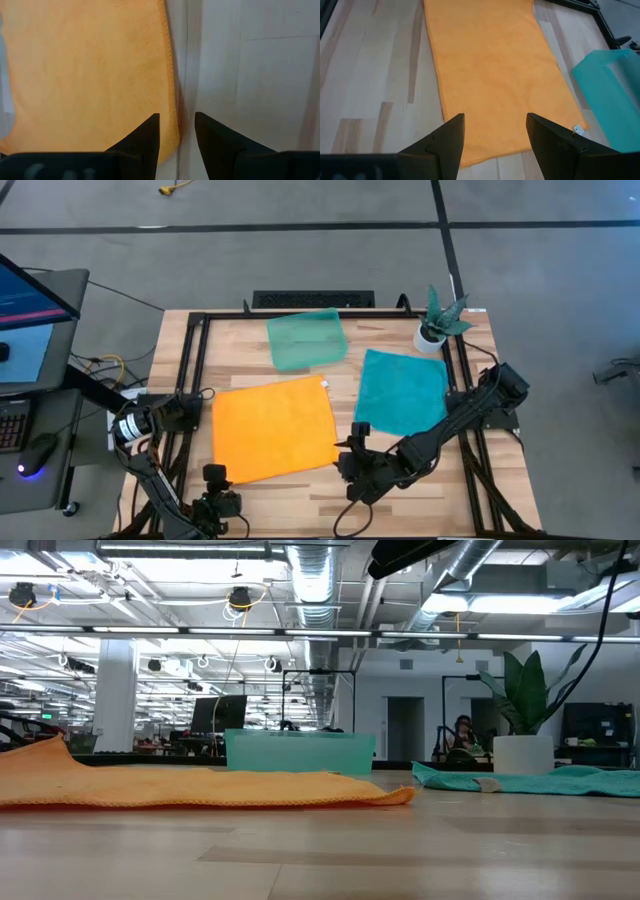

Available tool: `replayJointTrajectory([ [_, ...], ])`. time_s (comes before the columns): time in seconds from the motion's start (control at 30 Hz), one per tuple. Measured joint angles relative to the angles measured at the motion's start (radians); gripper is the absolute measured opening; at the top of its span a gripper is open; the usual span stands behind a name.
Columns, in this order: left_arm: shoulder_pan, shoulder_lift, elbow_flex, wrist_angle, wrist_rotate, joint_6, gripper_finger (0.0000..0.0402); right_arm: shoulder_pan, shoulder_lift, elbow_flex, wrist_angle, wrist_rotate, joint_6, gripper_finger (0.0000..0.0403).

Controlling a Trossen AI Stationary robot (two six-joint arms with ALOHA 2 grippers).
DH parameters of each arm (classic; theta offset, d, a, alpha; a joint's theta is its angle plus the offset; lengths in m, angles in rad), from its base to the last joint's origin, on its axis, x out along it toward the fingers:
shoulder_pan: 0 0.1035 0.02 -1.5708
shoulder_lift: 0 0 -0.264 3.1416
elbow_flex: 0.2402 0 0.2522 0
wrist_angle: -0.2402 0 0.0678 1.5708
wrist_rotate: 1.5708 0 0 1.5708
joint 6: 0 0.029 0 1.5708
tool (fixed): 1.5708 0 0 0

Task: Roll microfiber towels into tight, uniform cylinder then place into a basket
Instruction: Roll the yellow microfiber towel

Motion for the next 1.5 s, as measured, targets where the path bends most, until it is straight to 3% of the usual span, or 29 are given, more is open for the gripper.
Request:
replayJointTrajectory([
  [0.47,0.014,0.016,-0.001,-0.016,-0.041,0.001,0.0116,0.0,0.0,0.0,0.0,0.0,0.0,0.0237],
  [0.7,0.03,0.076,0.0,-0.03,0.016,0.044,0.0116,0.0,0.0,0.0,0.0,0.0,0.0,0.0237],
  [1.0,0.029,0.079,-0.002,-0.13,0.098,-0.044,0.0116,0.0,0.0,0.0,0.0,-0.001,0.0,0.0237],
  [1.2,0.033,0.079,-0.002,-0.114,0.081,-0.045,0.0116,0.0,-0.001,-0.066,0.03,-0.004,0.0,0.0237],
  [1.5,0.033,0.079,-0.002,-0.096,0.068,-0.044,0.0048,-0.042,0.0,-0.129,0.071,-0.041,0.026,0.0237],
])
